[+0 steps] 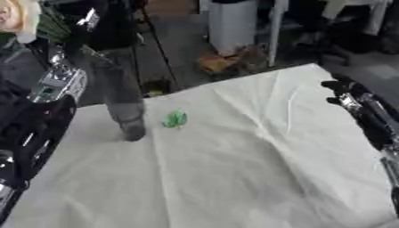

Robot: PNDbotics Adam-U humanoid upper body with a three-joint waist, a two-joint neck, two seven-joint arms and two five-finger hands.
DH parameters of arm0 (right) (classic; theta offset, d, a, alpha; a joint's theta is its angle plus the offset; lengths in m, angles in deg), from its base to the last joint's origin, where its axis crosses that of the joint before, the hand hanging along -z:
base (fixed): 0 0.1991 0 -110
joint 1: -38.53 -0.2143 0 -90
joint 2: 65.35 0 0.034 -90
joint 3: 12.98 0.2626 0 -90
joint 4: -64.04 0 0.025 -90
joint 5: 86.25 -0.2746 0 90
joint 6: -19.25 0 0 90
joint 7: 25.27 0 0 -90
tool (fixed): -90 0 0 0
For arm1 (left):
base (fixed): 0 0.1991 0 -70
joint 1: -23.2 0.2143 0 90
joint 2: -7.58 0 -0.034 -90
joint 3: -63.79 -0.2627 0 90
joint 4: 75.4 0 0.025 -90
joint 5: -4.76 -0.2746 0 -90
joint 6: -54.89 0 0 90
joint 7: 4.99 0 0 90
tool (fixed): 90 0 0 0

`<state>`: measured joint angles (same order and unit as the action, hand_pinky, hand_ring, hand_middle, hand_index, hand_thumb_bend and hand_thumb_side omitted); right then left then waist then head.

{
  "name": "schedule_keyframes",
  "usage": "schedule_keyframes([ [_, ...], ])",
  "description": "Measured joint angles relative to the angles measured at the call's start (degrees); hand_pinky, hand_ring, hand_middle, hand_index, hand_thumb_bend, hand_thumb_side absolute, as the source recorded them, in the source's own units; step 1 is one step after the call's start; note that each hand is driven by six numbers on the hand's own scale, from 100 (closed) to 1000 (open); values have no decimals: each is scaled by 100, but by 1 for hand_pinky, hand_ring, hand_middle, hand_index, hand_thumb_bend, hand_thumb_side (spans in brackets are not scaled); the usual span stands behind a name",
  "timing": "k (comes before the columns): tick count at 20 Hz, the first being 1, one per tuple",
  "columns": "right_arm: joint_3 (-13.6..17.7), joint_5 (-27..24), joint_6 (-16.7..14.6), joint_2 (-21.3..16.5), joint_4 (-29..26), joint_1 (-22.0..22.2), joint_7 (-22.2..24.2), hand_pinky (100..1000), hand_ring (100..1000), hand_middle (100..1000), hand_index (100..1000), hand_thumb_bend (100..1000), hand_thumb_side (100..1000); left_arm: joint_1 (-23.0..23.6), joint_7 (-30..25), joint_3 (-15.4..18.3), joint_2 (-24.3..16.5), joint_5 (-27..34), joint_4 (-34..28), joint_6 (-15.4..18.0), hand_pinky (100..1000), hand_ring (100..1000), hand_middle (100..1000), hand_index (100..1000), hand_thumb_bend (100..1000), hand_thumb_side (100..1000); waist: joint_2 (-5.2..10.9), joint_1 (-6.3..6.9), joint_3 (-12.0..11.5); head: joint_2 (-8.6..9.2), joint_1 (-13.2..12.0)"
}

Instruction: Arrange flowers into the vase.

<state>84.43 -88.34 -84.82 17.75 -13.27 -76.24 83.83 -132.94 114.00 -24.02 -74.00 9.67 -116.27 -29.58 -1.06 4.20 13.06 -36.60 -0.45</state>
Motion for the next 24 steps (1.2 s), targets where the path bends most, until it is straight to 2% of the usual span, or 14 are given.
schedule_keyframes([
  [3,0,1,1,1,0,1,0,896,1000,857,1000,100,813,0,-31,0,0,-164,-15,-73,870,751,783,610,1000,394,1,1,-4,-1,2],
  [4,0,2,1,2,0,1,0,896,1000,857,1000,100,813,0,-44,0,0,-232,-29,-102,870,751,783,610,1000,394,1,2,-5,-1,3],
  [5,0,2,2,3,0,1,1,896,1000,857,1000,100,813,0,-55,0,0,-303,-37,-132,904,795,831,669,1000,394,1,2,-5,-1,4],
  [9,1,3,5,30,0,2,0,896,1000,857,1000,100,813,0,-74,2,0,-643,-72,-257,956,868,904,752,1000,408,3,9,-13,-2,7],
  [17,1,4,26,44,0,2,3,896,1000,857,1000,100,815,0,-246,37,0,-1204,-78,-537,999,884,934,775,1000,444,3,15,-37,-2,22],
  [24,1,6,35,44,0,2,11,895,1000,857,1000,100,816,0,-544,54,0,-1518,-1,-944,1000,889,943,774,1000,446,1,31,-39,-3,33],
])
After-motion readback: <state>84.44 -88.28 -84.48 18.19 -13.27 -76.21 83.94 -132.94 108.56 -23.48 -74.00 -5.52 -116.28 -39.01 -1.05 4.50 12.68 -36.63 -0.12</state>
